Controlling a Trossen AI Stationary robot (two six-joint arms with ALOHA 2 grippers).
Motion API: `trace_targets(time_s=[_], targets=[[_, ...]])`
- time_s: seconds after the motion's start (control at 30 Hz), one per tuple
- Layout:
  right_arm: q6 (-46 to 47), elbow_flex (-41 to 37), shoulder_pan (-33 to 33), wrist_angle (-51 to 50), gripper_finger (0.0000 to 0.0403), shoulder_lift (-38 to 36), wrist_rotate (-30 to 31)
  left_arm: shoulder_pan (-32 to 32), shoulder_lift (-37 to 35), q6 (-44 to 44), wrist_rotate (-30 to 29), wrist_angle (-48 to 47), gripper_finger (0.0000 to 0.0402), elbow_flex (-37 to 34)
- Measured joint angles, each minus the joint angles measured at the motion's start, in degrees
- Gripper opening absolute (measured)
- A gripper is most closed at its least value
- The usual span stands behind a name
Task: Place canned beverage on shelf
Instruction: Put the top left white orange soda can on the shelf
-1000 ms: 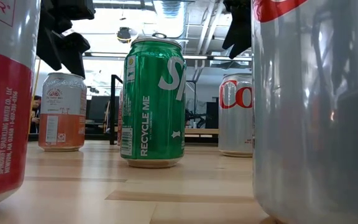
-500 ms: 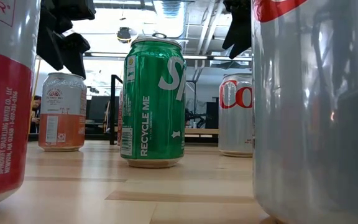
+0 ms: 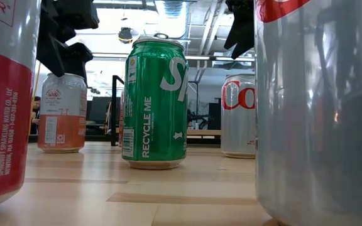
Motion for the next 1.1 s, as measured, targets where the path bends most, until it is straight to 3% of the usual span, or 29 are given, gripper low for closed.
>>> trace_targets(time_s=[1.1], targets=[[0.0, 0.0, 0.0, 0.0, 0.0258, -0.01, 0.06, -0.02, 0.06, -1.06, -0.59, -2.91, 0.0359, -0.02]])
